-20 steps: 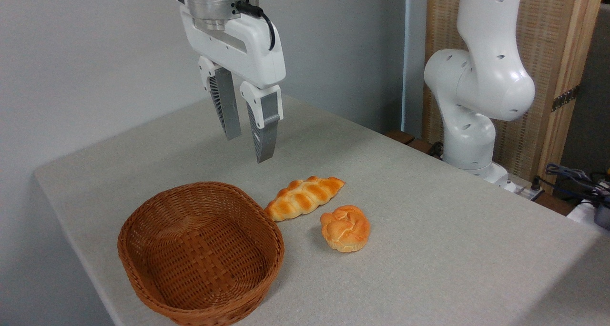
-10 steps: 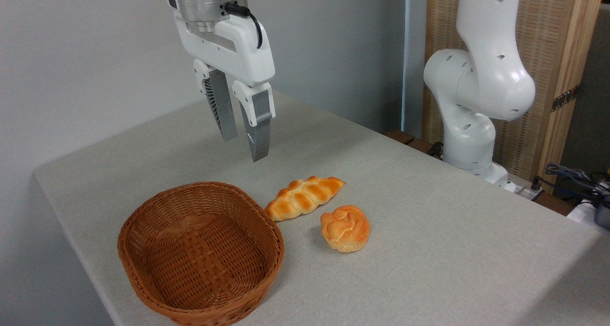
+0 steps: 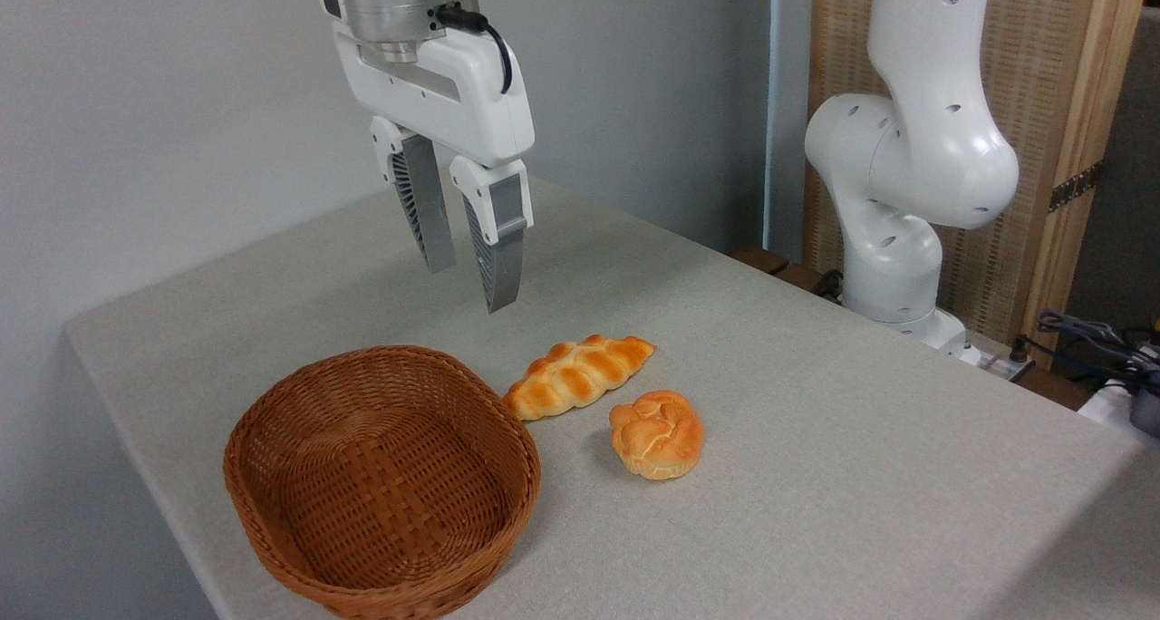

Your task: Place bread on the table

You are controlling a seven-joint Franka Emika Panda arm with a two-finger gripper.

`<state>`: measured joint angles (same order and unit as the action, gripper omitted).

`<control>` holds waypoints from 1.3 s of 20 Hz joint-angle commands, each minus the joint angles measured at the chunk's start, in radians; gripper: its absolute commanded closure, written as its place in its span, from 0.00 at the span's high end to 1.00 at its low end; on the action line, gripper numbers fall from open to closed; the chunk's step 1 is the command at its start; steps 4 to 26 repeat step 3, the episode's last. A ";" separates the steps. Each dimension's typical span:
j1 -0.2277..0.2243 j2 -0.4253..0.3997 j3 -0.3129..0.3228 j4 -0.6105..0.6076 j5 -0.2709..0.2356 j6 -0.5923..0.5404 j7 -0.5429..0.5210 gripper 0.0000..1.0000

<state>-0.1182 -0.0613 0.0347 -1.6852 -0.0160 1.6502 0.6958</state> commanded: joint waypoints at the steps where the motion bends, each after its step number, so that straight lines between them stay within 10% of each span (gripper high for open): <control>1: -0.001 0.005 0.007 0.024 0.016 -0.032 0.002 1.00; 26: -0.001 0.005 0.007 0.025 0.016 -0.032 0.002 1.00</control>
